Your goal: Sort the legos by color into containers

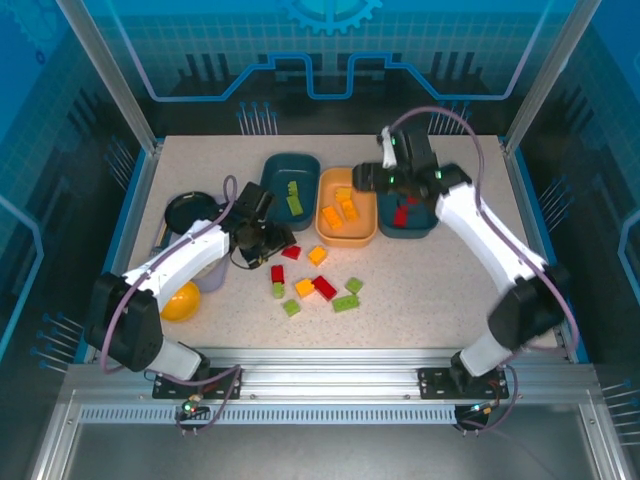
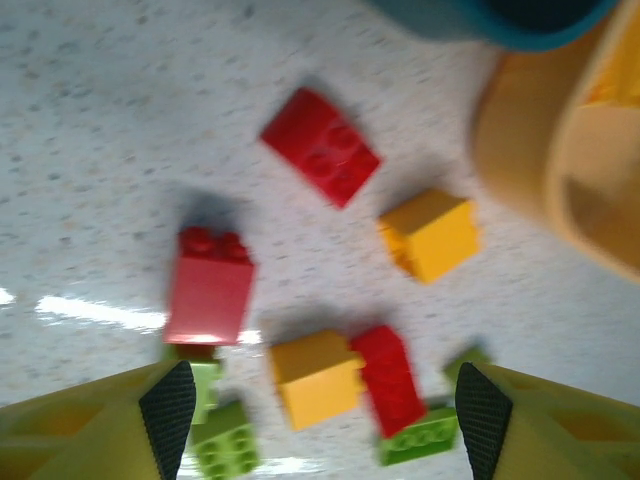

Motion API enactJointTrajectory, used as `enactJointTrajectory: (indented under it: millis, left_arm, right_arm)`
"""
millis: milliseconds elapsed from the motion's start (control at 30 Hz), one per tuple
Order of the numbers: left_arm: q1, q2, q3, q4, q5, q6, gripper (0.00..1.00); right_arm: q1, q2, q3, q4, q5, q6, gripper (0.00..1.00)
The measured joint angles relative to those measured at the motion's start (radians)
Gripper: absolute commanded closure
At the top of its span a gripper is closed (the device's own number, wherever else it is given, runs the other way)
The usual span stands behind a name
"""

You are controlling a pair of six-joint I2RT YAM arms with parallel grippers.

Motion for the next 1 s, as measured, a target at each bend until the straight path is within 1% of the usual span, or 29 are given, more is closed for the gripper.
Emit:
enactJointTrajectory:
  millis: [67, 133, 233, 333, 433, 500, 667, 867, 933, 1000]
  left_arm:
    - [0.000, 0.014, -0.021, -0.011, 0.002, 0.039, 0.25]
    - [0.000, 0.028, -0.042, -0.010, 0.009, 0.074, 0.25]
    - [0.000, 0.034, -0.068, -0.008, 0.009, 0.106, 0.25]
    - [0.000, 0.036, -0.082, -0.003, 0.014, 0.129, 0.25]
    - [0.000, 0.036, -0.097, 0.006, 0.030, 0.140, 0.25]
    - [-0.007, 0.036, -0.111, 0.012, 0.039, 0.150, 0.27]
    - [-0.054, 0.036, -0.154, 0.015, 0.046, 0.160, 0.33]
    - [-0.072, 0.059, -0.190, 0.052, 0.044, 0.160, 0.47]
    - [-0.078, 0.078, -0.194, 0.069, 0.041, 0.163, 0.55]
    - [-0.088, 0.095, -0.195, 0.083, 0.033, 0.171, 0.59]
  right_arm:
    - [0.049, -0.106, -0.178, 0.087, -0.082, 0.021, 0.23]
    - [0.095, -0.164, -0.335, 0.135, -0.132, 0.050, 0.23]
    - [0.182, -0.196, -0.500, 0.152, -0.151, 0.095, 0.23]
    - [0.259, -0.241, -0.595, 0.157, -0.151, 0.131, 0.24]
    - [0.294, -0.275, -0.622, 0.157, -0.146, 0.149, 0.24]
    - [0.300, -0.281, -0.622, 0.162, -0.140, 0.157, 0.24]
    - [0.300, -0.282, -0.622, 0.164, -0.124, 0.164, 0.24]
    - [0.300, -0.282, -0.622, 0.180, -0.149, 0.169, 0.24]
    - [0.300, -0.282, -0.622, 0.183, -0.154, 0.172, 0.25]
    - [0.300, -0.282, -0.622, 0.184, -0.156, 0.174, 0.25]
